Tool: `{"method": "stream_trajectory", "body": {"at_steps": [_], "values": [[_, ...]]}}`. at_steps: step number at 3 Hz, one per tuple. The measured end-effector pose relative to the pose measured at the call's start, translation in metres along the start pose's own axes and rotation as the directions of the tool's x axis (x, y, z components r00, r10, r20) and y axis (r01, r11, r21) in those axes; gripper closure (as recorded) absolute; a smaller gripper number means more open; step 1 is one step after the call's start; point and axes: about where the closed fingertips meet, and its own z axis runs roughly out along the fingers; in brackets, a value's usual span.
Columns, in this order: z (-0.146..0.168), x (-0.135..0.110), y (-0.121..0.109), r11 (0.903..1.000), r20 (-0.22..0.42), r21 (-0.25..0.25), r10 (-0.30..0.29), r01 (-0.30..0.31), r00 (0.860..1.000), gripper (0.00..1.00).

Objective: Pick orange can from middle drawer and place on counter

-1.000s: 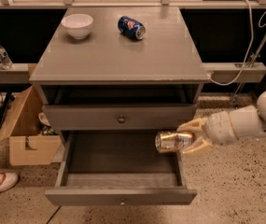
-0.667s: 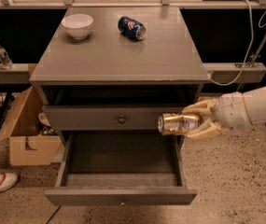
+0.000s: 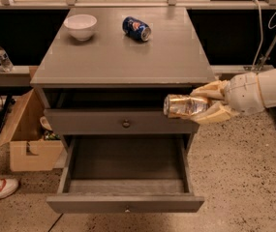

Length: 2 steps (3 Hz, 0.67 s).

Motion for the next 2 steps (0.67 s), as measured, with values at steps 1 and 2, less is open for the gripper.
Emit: {"method": "stream_trajectory", "body": {"at_steps": [1,2], "values": [[0.001,0.0,-0.002,1.0,0.003,0.002,0.002,-0.002,1.0,1.0],[0.003,-0.005,-0.041,0.999,0.035,0.037,0.023,-0.024,0.999,1.0]]}}
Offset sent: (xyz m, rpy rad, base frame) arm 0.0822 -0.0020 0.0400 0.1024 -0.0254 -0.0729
